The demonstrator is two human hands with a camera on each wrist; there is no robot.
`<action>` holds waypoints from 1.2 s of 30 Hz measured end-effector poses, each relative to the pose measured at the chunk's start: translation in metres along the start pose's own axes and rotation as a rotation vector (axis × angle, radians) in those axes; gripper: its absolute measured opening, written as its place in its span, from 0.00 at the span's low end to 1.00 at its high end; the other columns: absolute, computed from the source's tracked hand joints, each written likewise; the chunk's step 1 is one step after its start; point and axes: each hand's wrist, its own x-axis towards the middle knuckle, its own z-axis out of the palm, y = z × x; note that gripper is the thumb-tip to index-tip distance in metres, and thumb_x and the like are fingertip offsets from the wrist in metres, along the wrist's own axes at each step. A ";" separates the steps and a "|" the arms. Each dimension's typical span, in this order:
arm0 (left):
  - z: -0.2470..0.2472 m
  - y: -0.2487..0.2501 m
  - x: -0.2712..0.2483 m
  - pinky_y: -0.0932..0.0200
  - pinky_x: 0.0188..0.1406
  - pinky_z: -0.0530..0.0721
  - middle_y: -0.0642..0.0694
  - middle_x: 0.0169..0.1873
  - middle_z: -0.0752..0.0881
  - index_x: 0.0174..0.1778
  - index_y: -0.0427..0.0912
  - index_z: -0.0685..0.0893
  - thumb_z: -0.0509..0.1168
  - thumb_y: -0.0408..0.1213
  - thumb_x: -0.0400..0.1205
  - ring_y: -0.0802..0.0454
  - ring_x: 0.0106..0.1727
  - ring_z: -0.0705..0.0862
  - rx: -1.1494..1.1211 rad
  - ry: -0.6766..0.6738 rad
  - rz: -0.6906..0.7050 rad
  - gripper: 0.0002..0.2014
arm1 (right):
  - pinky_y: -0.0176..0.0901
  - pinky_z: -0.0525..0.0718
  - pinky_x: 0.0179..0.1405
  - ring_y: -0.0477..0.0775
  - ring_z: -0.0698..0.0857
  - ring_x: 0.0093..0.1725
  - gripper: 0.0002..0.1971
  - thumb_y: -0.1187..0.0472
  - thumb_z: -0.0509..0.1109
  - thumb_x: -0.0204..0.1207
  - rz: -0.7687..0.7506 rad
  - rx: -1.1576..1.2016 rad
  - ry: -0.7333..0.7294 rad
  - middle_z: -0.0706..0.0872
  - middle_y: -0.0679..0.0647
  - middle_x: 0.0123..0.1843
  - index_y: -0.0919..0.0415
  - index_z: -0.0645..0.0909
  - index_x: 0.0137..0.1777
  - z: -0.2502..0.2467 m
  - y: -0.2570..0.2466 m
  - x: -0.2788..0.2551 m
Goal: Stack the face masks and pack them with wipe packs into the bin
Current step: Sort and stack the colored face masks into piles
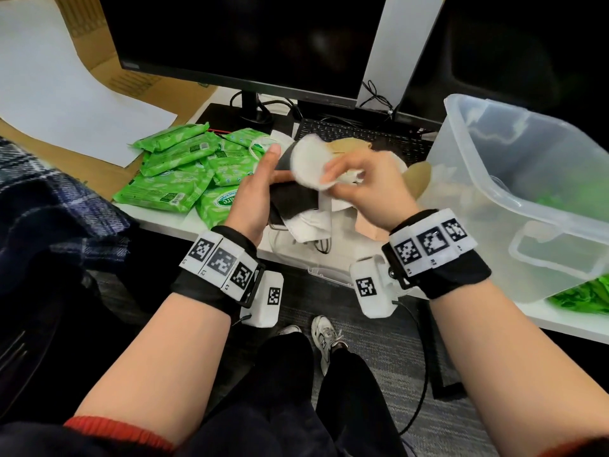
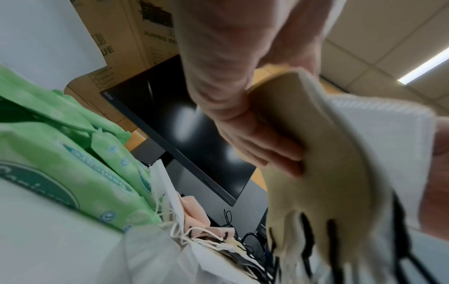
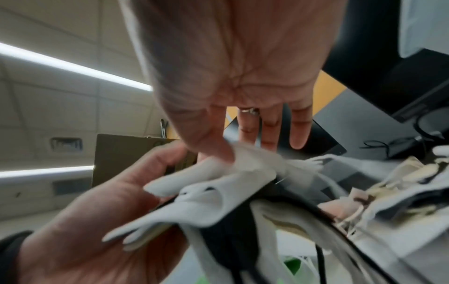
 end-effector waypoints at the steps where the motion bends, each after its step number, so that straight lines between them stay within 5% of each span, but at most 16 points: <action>1: 0.002 0.000 -0.002 0.55 0.49 0.86 0.42 0.40 0.91 0.42 0.39 0.89 0.64 0.58 0.74 0.47 0.44 0.89 0.000 -0.012 0.019 0.23 | 0.29 0.73 0.55 0.47 0.81 0.53 0.11 0.72 0.75 0.66 0.006 -0.054 -0.112 0.85 0.46 0.46 0.52 0.86 0.38 0.004 -0.001 -0.002; 3: 0.003 0.000 -0.007 0.62 0.34 0.85 0.49 0.31 0.90 0.42 0.38 0.86 0.68 0.34 0.78 0.55 0.32 0.88 0.053 -0.041 0.064 0.04 | 0.38 0.74 0.60 0.47 0.79 0.56 0.20 0.77 0.67 0.65 0.069 -0.029 -0.166 0.81 0.40 0.45 0.48 0.86 0.35 0.008 0.002 -0.005; 6: -0.001 -0.004 -0.011 0.65 0.27 0.84 0.52 0.32 0.89 0.51 0.36 0.84 0.66 0.19 0.74 0.60 0.29 0.87 0.154 -0.087 0.108 0.13 | 0.45 0.80 0.54 0.47 0.80 0.55 0.26 0.81 0.56 0.62 0.133 0.108 -0.013 0.82 0.41 0.46 0.47 0.84 0.35 0.006 0.007 -0.001; 9: 0.000 -0.003 -0.014 0.66 0.30 0.85 0.52 0.35 0.88 0.56 0.34 0.82 0.65 0.16 0.74 0.62 0.32 0.87 0.172 -0.145 0.138 0.16 | 0.49 0.82 0.53 0.45 0.78 0.47 0.19 0.76 0.63 0.71 0.152 0.129 0.043 0.79 0.43 0.48 0.55 0.80 0.56 0.006 0.012 0.005; 11: 0.003 -0.001 -0.016 0.66 0.34 0.86 0.50 0.37 0.88 0.56 0.33 0.82 0.65 0.15 0.74 0.63 0.33 0.87 0.169 -0.178 0.161 0.17 | 0.53 0.83 0.53 0.52 0.81 0.46 0.18 0.67 0.71 0.71 0.172 0.150 0.041 0.80 0.50 0.46 0.56 0.78 0.61 0.008 0.016 0.007; 13: 0.004 -0.001 -0.017 0.66 0.35 0.86 0.48 0.38 0.87 0.56 0.32 0.82 0.65 0.15 0.74 0.63 0.33 0.87 0.160 -0.189 0.167 0.16 | 0.53 0.82 0.46 0.58 0.82 0.42 0.14 0.61 0.77 0.66 0.175 0.171 0.111 0.81 0.55 0.41 0.51 0.81 0.51 0.009 0.018 0.007; 17: 0.003 -0.002 -0.019 0.65 0.30 0.85 0.52 0.34 0.88 0.48 0.39 0.85 0.69 0.21 0.74 0.60 0.32 0.87 0.176 -0.159 0.168 0.11 | 0.41 0.77 0.34 0.47 0.75 0.31 0.13 0.67 0.80 0.63 0.174 0.236 0.271 0.79 0.53 0.31 0.51 0.80 0.32 0.006 0.020 0.007; 22: 0.006 -0.003 -0.021 0.65 0.24 0.84 0.54 0.28 0.89 0.45 0.39 0.87 0.71 0.24 0.73 0.59 0.30 0.87 0.190 -0.148 0.173 0.08 | 0.40 0.76 0.30 0.45 0.74 0.28 0.15 0.68 0.81 0.61 0.173 0.259 0.247 0.78 0.48 0.28 0.51 0.78 0.32 0.003 0.017 0.008; 26: 0.008 -0.001 -0.021 0.70 0.22 0.81 0.47 0.36 0.87 0.53 0.33 0.85 0.68 0.20 0.74 0.64 0.28 0.86 0.203 -0.157 0.198 0.12 | 0.45 0.79 0.32 0.51 0.79 0.31 0.17 0.63 0.81 0.63 0.159 0.221 0.200 0.81 0.55 0.33 0.44 0.77 0.41 0.005 0.017 0.010; 29: 0.007 -0.001 -0.021 0.69 0.30 0.83 0.45 0.40 0.87 0.54 0.36 0.84 0.66 0.18 0.74 0.65 0.32 0.86 0.218 -0.176 0.224 0.15 | 0.48 0.80 0.44 0.48 0.78 0.39 0.19 0.56 0.79 0.65 0.120 0.147 0.113 0.78 0.51 0.41 0.37 0.76 0.51 0.006 0.014 0.010; 31: 0.006 -0.002 -0.019 0.65 0.41 0.85 0.47 0.42 0.87 0.51 0.43 0.82 0.67 0.16 0.73 0.62 0.38 0.86 0.223 -0.203 0.255 0.18 | 0.45 0.80 0.51 0.48 0.77 0.46 0.19 0.57 0.78 0.67 0.071 0.101 0.086 0.78 0.50 0.48 0.41 0.78 0.55 0.005 0.011 0.010; 33: 0.005 -0.003 -0.018 0.58 0.47 0.86 0.42 0.49 0.85 0.51 0.50 0.76 0.69 0.18 0.70 0.56 0.43 0.86 0.205 -0.213 0.291 0.23 | 0.37 0.78 0.53 0.47 0.78 0.49 0.15 0.59 0.79 0.66 0.027 0.091 0.160 0.79 0.47 0.49 0.45 0.82 0.49 0.005 0.009 0.010; 36: 0.003 -0.004 -0.016 0.50 0.47 0.87 0.40 0.57 0.85 0.62 0.61 0.69 0.69 0.19 0.69 0.49 0.46 0.88 0.168 -0.205 0.319 0.35 | 0.23 0.71 0.47 0.32 0.78 0.46 0.12 0.62 0.80 0.64 -0.051 0.106 0.236 0.79 0.40 0.42 0.45 0.82 0.36 0.003 0.008 0.008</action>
